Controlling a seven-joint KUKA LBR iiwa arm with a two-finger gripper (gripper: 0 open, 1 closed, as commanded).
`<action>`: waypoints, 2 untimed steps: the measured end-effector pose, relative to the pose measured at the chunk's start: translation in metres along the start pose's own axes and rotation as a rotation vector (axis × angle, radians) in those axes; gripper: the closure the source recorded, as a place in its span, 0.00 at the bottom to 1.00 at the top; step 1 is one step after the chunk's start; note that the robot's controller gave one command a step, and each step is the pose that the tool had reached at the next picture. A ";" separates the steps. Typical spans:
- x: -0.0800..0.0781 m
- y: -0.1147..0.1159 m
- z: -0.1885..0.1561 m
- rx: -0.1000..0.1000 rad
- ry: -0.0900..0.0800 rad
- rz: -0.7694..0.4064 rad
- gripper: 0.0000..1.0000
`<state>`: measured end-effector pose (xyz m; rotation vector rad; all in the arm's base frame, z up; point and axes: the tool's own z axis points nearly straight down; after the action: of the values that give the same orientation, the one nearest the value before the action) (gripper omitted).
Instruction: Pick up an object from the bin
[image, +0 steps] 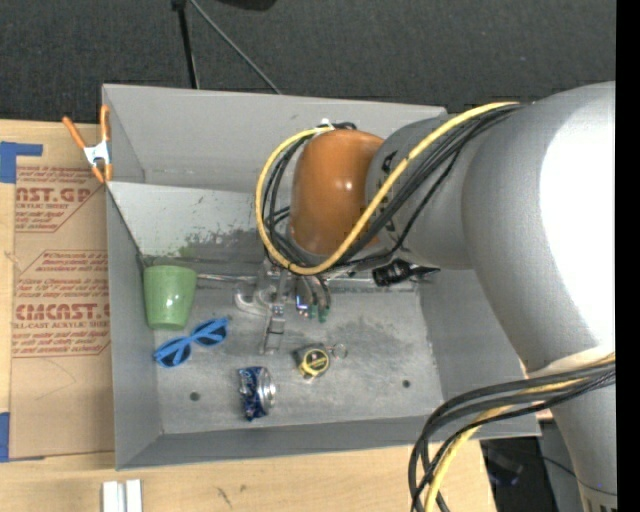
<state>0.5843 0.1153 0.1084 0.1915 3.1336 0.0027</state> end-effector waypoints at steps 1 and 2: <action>0.034 0.084 0.041 -0.002 0.006 -0.005 0.00; 0.031 0.087 0.039 0.011 0.005 -0.188 0.00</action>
Offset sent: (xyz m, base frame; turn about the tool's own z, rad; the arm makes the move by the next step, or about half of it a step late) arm -0.0210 0.0811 -0.0384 0.0024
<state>0.5638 0.2054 0.0692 -0.1031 3.1436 -0.0136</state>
